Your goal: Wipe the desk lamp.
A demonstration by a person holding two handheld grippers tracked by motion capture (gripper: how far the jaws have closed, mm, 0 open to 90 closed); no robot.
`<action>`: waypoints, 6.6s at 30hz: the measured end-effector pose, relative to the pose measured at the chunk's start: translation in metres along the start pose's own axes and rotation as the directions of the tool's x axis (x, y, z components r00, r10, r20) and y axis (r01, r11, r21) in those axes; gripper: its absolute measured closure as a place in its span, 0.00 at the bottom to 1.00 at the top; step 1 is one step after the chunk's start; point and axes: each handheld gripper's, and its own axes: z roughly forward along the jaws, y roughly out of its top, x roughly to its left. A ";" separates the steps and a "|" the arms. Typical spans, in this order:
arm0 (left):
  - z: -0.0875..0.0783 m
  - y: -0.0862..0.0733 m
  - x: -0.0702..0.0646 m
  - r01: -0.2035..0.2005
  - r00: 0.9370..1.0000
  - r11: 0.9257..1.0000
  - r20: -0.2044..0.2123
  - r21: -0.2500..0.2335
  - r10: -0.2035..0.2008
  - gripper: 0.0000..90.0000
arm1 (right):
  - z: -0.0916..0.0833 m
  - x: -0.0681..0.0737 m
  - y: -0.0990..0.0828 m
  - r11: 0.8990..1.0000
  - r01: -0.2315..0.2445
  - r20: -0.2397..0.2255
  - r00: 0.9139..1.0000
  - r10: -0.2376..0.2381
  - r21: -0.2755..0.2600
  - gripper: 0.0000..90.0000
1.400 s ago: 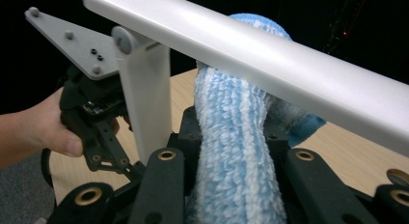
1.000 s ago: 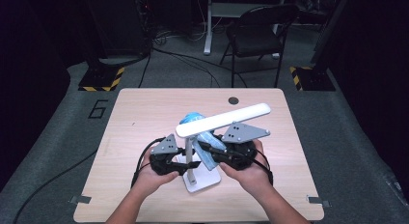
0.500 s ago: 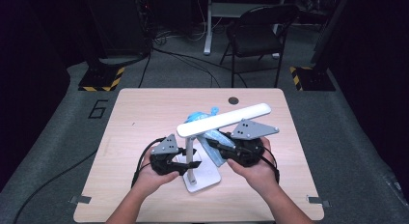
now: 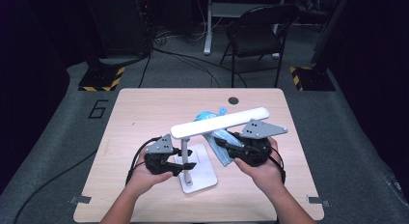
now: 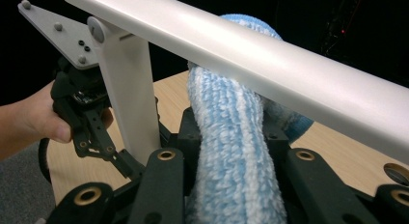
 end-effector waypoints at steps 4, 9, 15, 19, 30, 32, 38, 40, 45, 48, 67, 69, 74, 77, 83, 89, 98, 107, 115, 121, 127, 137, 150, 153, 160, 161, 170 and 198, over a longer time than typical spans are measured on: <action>-0.001 0.002 0.002 0.022 0.999 1.000 0.023 0.008 -0.023 0.56 | -0.001 -0.001 -0.001 1.000 -0.005 0.002 1.000 0.005 0.002 0.77; -0.007 0.012 0.002 0.038 0.998 0.999 0.041 -0.024 -0.037 0.54 | -0.002 0.000 -0.003 1.000 -0.005 0.005 1.000 0.005 0.004 0.77; -0.020 0.033 -0.002 0.042 0.999 0.997 0.030 -0.062 -0.040 0.55 | -0.004 -0.001 -0.004 1.000 -0.002 0.006 1.000 0.002 0.004 0.77; -0.020 0.035 -0.004 0.016 1.000 0.999 0.016 -0.041 -0.015 0.57 | -0.006 -0.003 -0.004 1.000 -0.003 0.012 1.000 0.003 0.007 0.77; -0.030 0.035 0.002 -0.008 0.999 1.000 0.037 -0.010 0.008 0.58 | -0.012 -0.012 -0.009 0.999 -0.033 0.037 0.999 0.033 0.008 0.77; -0.033 0.034 0.003 -0.012 0.999 1.000 0.037 -0.007 0.012 0.58 | -0.012 -0.015 -0.010 0.999 -0.032 0.038 0.999 0.032 0.005 0.77; -0.038 0.031 0.003 -0.017 0.999 1.000 0.045 -0.006 0.017 0.58 | -0.014 -0.019 -0.013 0.999 -0.043 0.050 0.998 0.042 0.010 0.77; -0.038 0.030 0.003 -0.021 0.999 1.000 0.036 -0.011 0.021 0.58 | -0.014 -0.019 -0.013 0.999 -0.035 0.049 0.998 0.035 0.007 0.77; -0.037 0.028 0.001 -0.019 0.999 1.000 0.031 -0.024 0.020 0.58 | -0.013 -0.016 -0.012 0.999 -0.045 0.056 0.997 0.044 0.014 0.77; -0.035 0.028 -0.001 -0.024 0.999 0.999 0.023 -0.030 0.024 0.58 | -0.012 -0.014 -0.011 0.999 -0.032 0.051 0.998 0.031 0.013 0.77; -0.034 0.028 -0.002 -0.010 1.000 1.000 0.006 -0.013 0.010 0.58 | 0.005 0.008 0.003 1.000 0.011 -0.011 1.000 -0.011 0.014 0.77; -0.034 0.030 -0.003 -0.008 1.000 1.000 -0.001 0.001 0.008 0.58 | 0.004 0.007 0.003 1.000 0.008 -0.010 1.000 -0.008 0.016 0.77; -0.033 0.033 -0.003 -0.010 1.000 1.000 0.000 0.028 0.010 0.58 | 0.002 0.004 0.001 1.000 0.006 -0.007 1.000 -0.006 0.017 0.77; -0.033 0.034 -0.003 -0.008 1.000 1.000 0.002 0.029 0.007 0.58 | 0.000 0.000 -0.001 1.000 0.002 -0.003 1.000 -0.002 0.013 0.77; -0.033 0.032 -0.004 -0.008 1.000 1.000 -0.006 0.023 0.008 0.58 | -0.009 -0.011 -0.008 0.999 -0.031 0.029 0.999 0.030 0.013 0.77; -0.033 0.032 -0.004 -0.009 1.000 1.000 -0.007 0.022 0.009 0.58 | -0.019 -0.025 -0.016 0.998 -0.056 0.065 0.996 0.055 0.008 0.77; -0.033 0.032 -0.004 -0.009 1.000 1.000 -0.004 0.022 0.009 0.58 | -0.027 -0.036 -0.021 0.998 -0.068 0.096 0.993 0.067 0.010 0.77; -0.033 0.032 -0.004 -0.010 1.000 1.000 -0.007 0.023 0.010 0.58 | -0.036 -0.049 -0.028 0.995 -0.095 0.134 0.987 0.093 0.006 0.77; -0.033 0.032 -0.003 -0.010 1.000 1.000 -0.003 0.021 0.010 0.58 | -0.042 -0.059 -0.033 0.994 -0.112 0.161 0.981 0.109 0.005 0.77; -0.033 0.032 -0.003 -0.009 1.000 1.000 0.001 0.021 0.009 0.58 | -0.045 -0.064 -0.035 0.993 -0.122 0.175 0.977 0.119 0.006 0.77; -0.033 0.032 -0.003 -0.010 1.000 1.000 0.003 0.021 0.010 0.58 | -0.046 -0.068 -0.036 0.992 -0.128 0.188 0.974 0.125 0.002 0.77; -0.033 0.032 -0.003 -0.010 1.000 1.000 0.002 0.022 0.010 0.58 | -0.048 -0.074 -0.038 0.989 -0.146 0.219 0.965 0.141 0.007 0.77; -0.033 0.031 -0.003 -0.007 1.000 1.000 0.003 0.014 0.007 0.58 | -0.041 -0.059 -0.030 0.992 -0.124 0.190 0.974 0.120 0.008 0.77; -0.034 0.030 -0.003 -0.007 1.000 1.000 0.001 0.012 0.007 0.58 | -0.037 -0.052 -0.026 0.994 -0.110 0.171 0.980 0.107 0.010 0.77; -0.033 0.030 -0.003 -0.008 1.000 1.000 -0.004 0.010 0.008 0.58 | -0.025 -0.035 -0.017 0.997 -0.075 0.119 0.990 0.072 0.020 0.77; -0.033 0.030 -0.003 -0.007 1.000 1.000 -0.003 0.010 0.007 0.58 | -0.023 -0.034 -0.016 0.998 -0.062 0.111 0.992 0.060 0.019 0.77; -0.031 0.031 -0.004 -0.005 1.000 1.000 -0.005 0.005 0.005 0.58 | -0.009 -0.015 -0.005 0.999 -0.029 0.048 0.998 0.028 0.024 0.77; -0.027 0.029 -0.003 0.006 1.000 0.999 -0.003 -0.036 -0.006 0.57 | 0.009 0.014 0.006 1.000 0.021 -0.093 0.996 -0.019 0.020 0.77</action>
